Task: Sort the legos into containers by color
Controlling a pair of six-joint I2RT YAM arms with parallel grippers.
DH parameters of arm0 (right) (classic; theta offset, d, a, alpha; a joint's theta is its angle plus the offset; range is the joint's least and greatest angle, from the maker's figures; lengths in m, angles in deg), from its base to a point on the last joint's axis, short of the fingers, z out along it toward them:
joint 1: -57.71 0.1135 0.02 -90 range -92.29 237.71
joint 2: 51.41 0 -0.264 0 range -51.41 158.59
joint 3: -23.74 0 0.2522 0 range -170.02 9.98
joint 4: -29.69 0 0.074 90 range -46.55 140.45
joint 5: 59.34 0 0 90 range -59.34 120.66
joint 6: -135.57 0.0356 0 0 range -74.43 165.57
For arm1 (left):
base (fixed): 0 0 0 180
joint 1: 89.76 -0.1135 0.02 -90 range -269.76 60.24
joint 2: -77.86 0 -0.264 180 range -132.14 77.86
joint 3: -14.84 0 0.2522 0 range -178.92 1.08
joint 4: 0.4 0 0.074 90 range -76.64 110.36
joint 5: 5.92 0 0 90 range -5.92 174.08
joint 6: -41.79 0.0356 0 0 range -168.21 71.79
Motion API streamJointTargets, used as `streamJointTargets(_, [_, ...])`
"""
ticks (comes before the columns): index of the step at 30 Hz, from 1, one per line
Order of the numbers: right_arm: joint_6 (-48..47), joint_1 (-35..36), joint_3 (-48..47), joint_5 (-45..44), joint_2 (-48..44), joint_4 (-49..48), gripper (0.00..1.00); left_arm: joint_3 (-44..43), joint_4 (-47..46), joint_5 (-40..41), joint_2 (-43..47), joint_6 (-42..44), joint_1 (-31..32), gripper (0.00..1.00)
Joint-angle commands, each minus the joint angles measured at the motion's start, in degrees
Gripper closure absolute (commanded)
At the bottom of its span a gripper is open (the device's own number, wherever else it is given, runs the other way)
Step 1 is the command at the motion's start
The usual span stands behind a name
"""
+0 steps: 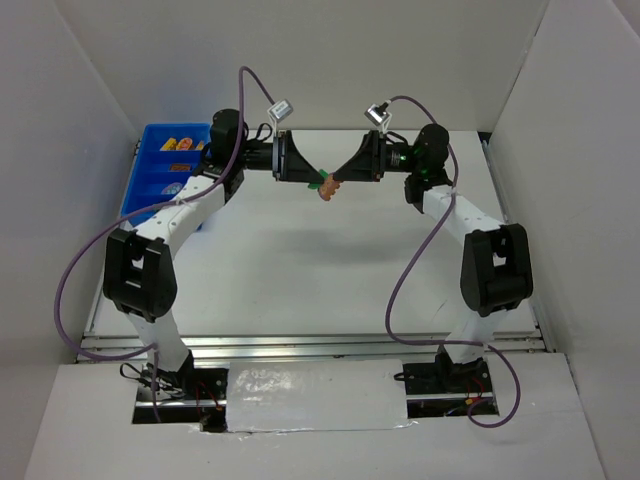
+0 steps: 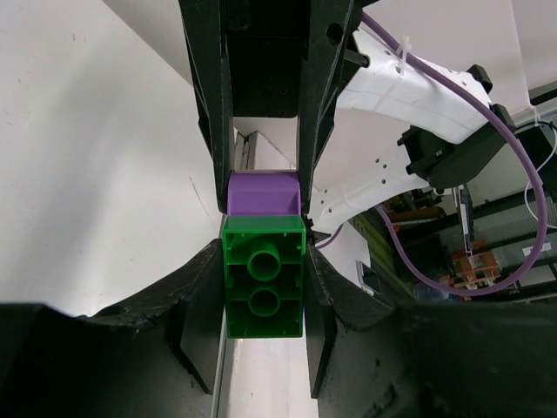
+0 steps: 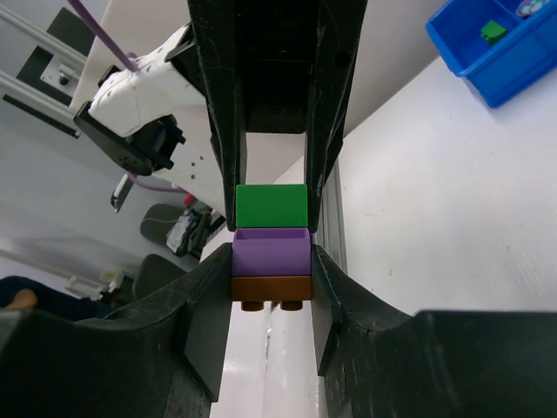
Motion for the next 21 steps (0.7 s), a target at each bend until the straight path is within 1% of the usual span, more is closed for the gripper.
streamJointTargets(1, [-11.1, 1.2, -2.4, -1.0, -2.4, 11.9, 1.0, -4.9, -0.8, -1.8, -0.5, 0.5, 0.7, 1.0])
streamJointTargets(2, [-15.7, 1.1, -2.6, -1.0, -3.1, 14.4, 1.0, -5.0, -1.3, -1.8, -0.4, 0.4, 0.2, 1.0])
streamJointTargets(3, [-18.1, 0.9, -2.5, -1.1, -3.3, 19.5, 1.0, -4.1, -2.5, -1.7, 0.2, -0.6, -0.3, 1.0])
streamJointTargets(4, [-21.3, 0.5, -2.4, -1.1, -3.6, 21.5, 1.0, -3.2, -4.2, -1.6, 0.7, -1.9, -1.9, 1.0])
streamJointTargets(5, [-21.8, -0.2, -1.4, -0.9, -4.2, 22.2, 1.0, -1.8, -10.4, -1.5, 1.4, -3.7, -2.9, 1.0])
streamJointTargets(6, [-21.7, -0.5, -0.5, -0.8, -4.6, 21.0, 1.0, 0.3, -13.8, -1.7, 2.4, -8.0, -3.9, 1.0])
streamJointTargets(7, [-21.1, -1.2, 0.6, -0.9, -4.9, 19.5, 1.0, 1.2, -16.7, -1.8, 2.7, -10.3, -6.0, 1.0])
streamJointTargets(8, [-19.5, -1.9, 2.4, -0.9, -5.5, 18.2, 1.0, 2.0, -22.3, -2.0, 2.8, -12.3, -7.0, 1.0])
streamJointTargets(9, [-18.7, -2.1, 2.8, -0.9, -5.7, 15.9, 1.0, 3.3, -25.7, -2.5, 2.5, -16.9, -7.8, 1.0])
streamJointTargets(10, [-18.4, -2.3, 3.0, -0.7, -5.8, 15.6, 1.0, 4.0, -30.9, -2.7, 2.4, -19.0, -9.2, 1.0])
streamJointTargets(12, [-18.7, -2.4, 2.4, -0.6, -5.7, 16.0, 1.0, 5.4, -35.3, -2.7, 2.1, -23.5, -10.4, 1.0])
streamJointTargets(14, [-15.1, -2.2, 2.5, -0.2, -5.1, 13.2, 1.0, 5.4, -38.8, -2.7, 1.5, -25.1, -10.2, 1.0])
streamJointTargets(15, [-12.3, -2.0, 2.8, -0.1, -4.7, 6.6, 1.0, 5.2, -40.3, -2.7, 1.1, -27.0, -9.9, 1.0])
streamJointTargets(16, [-8.0, -1.9, 3.2, 0.1, -3.9, 3.7, 1.0, 4.9, -40.7, -2.8, 0.8, -27.3, -9.5, 1.0])
streamJointTargets(17, [-7.1, -2.2, 3.4, 0.2, -3.6, 2.0, 1.0, 4.5, -39.0, -2.8, 0.7, -26.5, -9.6, 1.0])
streamJointTargets(18, [-7.1, -2.6, 3.4, 0.1, -3.4, 2.2, 1.0, 4.7, -35.8, -2.6, 1.3, -22.0, -10.1, 1.0])
streamJointTargets(20, [-10.4, -3.3, 3.4, -1.3, -3.9, 5.4, 1.0, 4.3, -17.5, 0.2, 2.8, -13.0, -13.7, 1.0])
streamJointTargets(21, [-12.0, -3.7, 3.4, -1.8, -4.4, 9.6, 1.0, 3.3, -6.8, 3.0, 4.8, 1.5, -17.2, 1.0])
